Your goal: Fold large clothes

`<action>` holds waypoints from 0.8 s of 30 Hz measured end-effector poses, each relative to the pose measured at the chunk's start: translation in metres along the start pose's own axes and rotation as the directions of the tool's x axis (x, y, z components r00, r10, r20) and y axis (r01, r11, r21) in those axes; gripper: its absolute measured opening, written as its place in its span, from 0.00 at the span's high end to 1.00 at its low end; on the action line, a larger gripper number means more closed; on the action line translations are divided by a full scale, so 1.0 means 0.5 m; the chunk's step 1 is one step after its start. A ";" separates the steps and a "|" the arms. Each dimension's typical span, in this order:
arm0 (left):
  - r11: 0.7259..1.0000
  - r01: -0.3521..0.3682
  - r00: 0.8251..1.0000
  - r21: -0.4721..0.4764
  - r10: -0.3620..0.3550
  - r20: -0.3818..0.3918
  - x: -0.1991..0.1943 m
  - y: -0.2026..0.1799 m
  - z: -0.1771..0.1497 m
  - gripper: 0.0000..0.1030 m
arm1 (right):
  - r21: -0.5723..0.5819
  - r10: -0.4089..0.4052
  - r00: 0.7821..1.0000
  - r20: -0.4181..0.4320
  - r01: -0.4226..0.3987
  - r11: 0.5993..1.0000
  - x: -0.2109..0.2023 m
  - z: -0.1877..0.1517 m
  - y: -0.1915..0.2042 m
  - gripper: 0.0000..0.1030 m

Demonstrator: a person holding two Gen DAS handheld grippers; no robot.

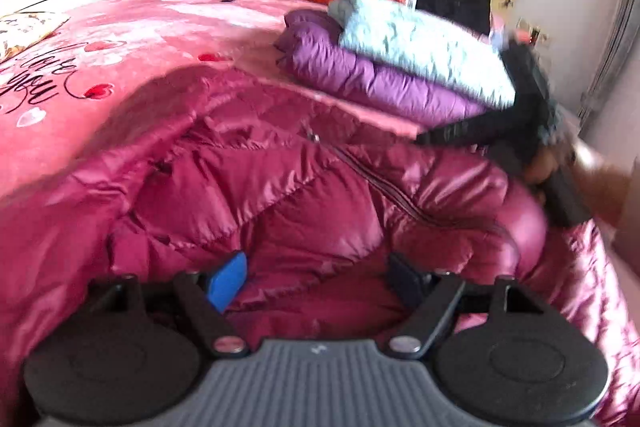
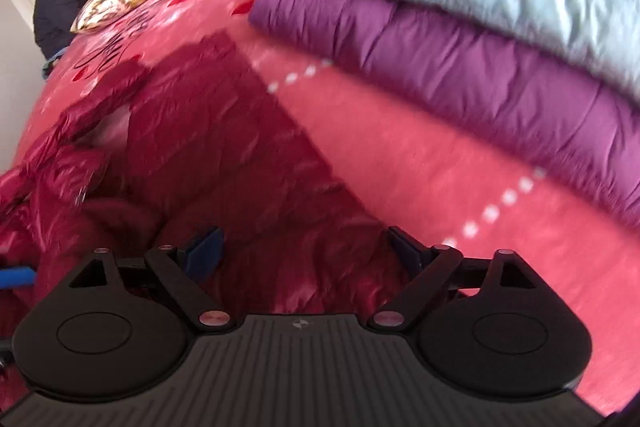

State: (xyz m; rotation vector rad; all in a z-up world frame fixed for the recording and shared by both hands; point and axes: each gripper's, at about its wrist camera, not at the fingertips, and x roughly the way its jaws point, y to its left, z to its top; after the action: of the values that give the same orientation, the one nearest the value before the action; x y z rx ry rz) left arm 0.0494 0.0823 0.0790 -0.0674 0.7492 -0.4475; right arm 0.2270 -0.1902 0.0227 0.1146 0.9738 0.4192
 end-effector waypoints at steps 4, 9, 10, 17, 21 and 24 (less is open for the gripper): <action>0.993 -0.119 0.991 0.026 0.117 0.072 -0.041 0.017 0.018 0.24 | 0.046 -0.012 1.000 0.027 0.010 0.999 -0.009 -0.018 0.012 0.09; 0.953 -0.291 0.953 -0.082 0.297 0.061 -0.054 0.084 0.032 0.24 | -0.029 -0.105 0.993 0.062 0.107 0.994 -0.035 -0.029 0.076 0.59; 0.944 -0.311 0.947 -0.112 0.318 0.049 -0.052 0.100 0.034 0.24 | -0.047 -0.126 0.989 0.076 0.130 0.990 -0.037 -0.025 0.098 0.66; 0.952 -0.268 0.964 -0.151 0.264 -0.041 -0.009 0.158 0.069 0.21 | -0.022 -0.263 0.912 0.315 0.284 0.959 -0.169 -0.040 0.158 0.86; 0.987 -0.126 0.991 -0.104 0.123 -0.044 0.017 0.145 0.099 0.20 | 0.187 -0.372 0.810 0.453 0.322 0.928 -0.287 -0.065 0.114 0.87; 0.997 -0.055 0.995 -0.051 0.051 -0.085 0.051 0.132 0.131 0.15 | 0.388 -0.499 0.703 0.508 0.331 0.860 -0.372 -0.124 0.062 0.87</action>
State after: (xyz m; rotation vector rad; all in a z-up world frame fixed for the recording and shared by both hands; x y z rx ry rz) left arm 0.1342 0.1251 0.0965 -0.0787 0.8435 -0.3815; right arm 0.0760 -0.2409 0.1411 0.2484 0.3934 -0.1877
